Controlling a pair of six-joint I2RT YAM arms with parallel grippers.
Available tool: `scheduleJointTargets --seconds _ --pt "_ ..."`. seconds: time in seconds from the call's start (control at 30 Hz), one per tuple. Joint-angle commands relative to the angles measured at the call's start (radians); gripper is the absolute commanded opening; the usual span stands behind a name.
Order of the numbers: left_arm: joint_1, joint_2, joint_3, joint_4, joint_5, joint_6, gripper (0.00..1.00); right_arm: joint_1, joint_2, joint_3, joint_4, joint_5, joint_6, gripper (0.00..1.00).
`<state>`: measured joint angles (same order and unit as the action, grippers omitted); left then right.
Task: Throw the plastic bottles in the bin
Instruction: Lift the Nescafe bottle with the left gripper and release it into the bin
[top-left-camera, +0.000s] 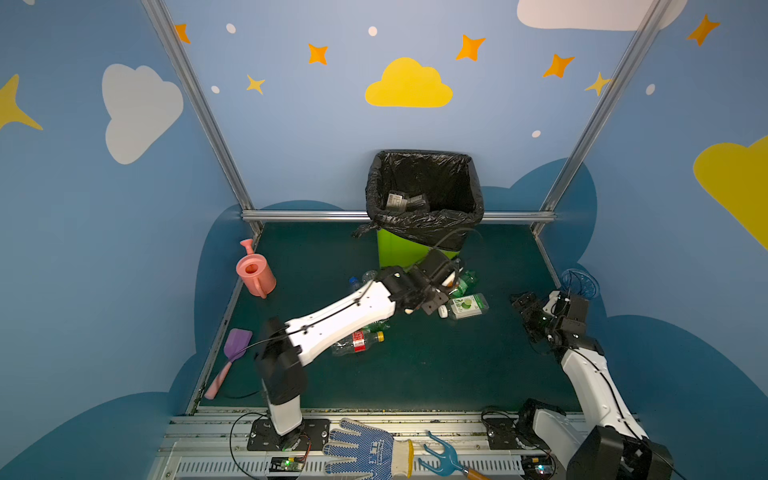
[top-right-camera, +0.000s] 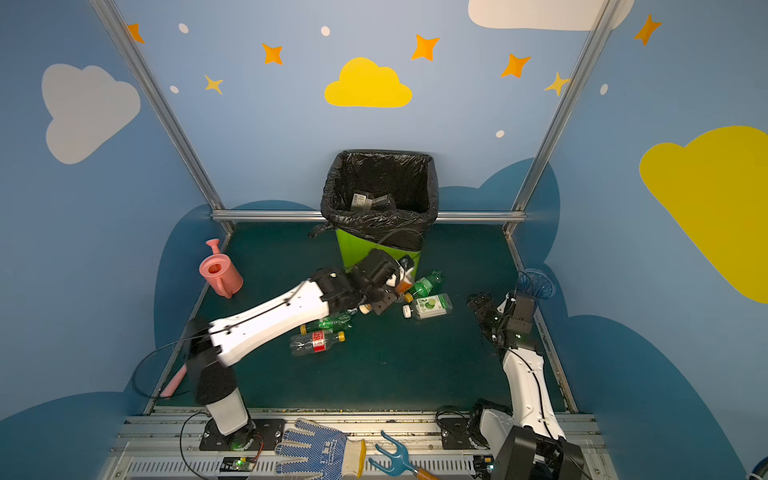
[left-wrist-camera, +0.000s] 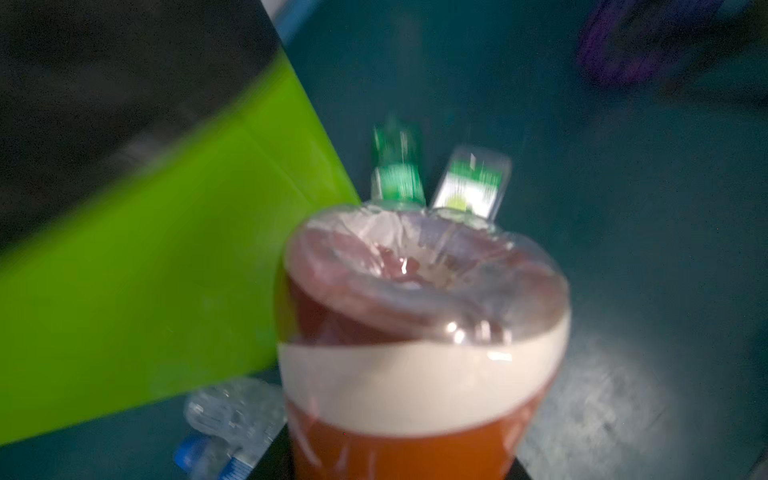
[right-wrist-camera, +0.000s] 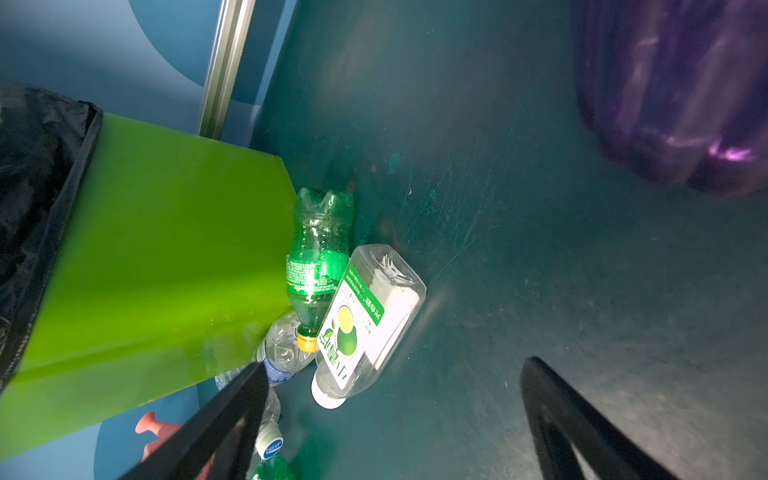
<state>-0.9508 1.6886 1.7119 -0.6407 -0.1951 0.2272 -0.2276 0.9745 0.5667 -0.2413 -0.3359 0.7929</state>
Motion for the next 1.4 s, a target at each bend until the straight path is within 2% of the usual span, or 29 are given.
scheduleJointTargets --seconds 0.0,0.1,0.2,0.33,0.47,0.57,0.63,0.7,0.73,0.87,0.97,1.07,1.17,1.23,1.37 --pt "0.01 -0.161 0.005 0.225 -0.023 0.151 0.45 -0.006 0.017 0.03 0.035 -0.022 0.018 0.94" --pt "0.056 -0.203 0.154 0.277 0.019 0.232 0.45 -0.007 0.029 0.047 0.03 -0.051 0.021 0.94" --pt "0.13 -0.218 0.271 0.394 0.118 0.232 0.46 -0.008 0.026 0.051 0.03 -0.064 0.03 0.94" --pt "0.244 -0.167 0.331 0.554 0.236 0.128 0.48 -0.007 -0.008 0.044 0.013 -0.059 0.037 0.94" --pt "0.317 0.029 0.48 0.496 0.295 -0.038 0.55 -0.006 -0.049 0.024 0.012 -0.06 0.053 0.94" --pt "0.344 0.283 0.77 0.292 0.302 -0.13 0.63 -0.007 -0.062 0.026 -0.012 -0.054 0.048 0.94" --pt "0.344 0.459 1.08 0.138 0.286 -0.167 0.71 -0.009 -0.068 0.044 -0.044 -0.048 0.032 0.93" --pt "0.344 0.553 1.295 0.112 0.298 -0.205 0.82 -0.009 -0.079 0.058 -0.068 -0.044 0.014 0.94" --pt "0.344 0.556 1.318 0.151 0.306 -0.222 0.87 -0.008 -0.085 0.06 -0.073 -0.039 0.011 0.94" --pt "0.339 0.453 1.216 0.314 0.316 -0.222 1.0 -0.009 -0.099 0.055 -0.063 -0.04 0.017 0.94" --pt "0.33 0.328 1.058 0.375 0.336 -0.179 1.0 -0.009 -0.093 0.045 -0.06 -0.05 0.025 0.94" --pt "0.32 0.178 0.803 0.457 0.356 -0.127 1.0 -0.007 -0.073 0.024 -0.052 -0.052 0.047 0.94" --pt "0.317 0.005 0.447 0.656 0.337 -0.121 1.0 0.0 -0.042 0.007 -0.042 -0.06 0.093 0.94" --pt "0.316 -0.109 0.203 0.791 0.3 -0.121 1.0 0.02 -0.015 -0.004 -0.013 -0.069 0.12 0.94" --pt "0.321 -0.271 -0.125 0.855 0.187 -0.112 1.0 0.095 0.052 0.013 -0.008 -0.014 0.152 0.94"
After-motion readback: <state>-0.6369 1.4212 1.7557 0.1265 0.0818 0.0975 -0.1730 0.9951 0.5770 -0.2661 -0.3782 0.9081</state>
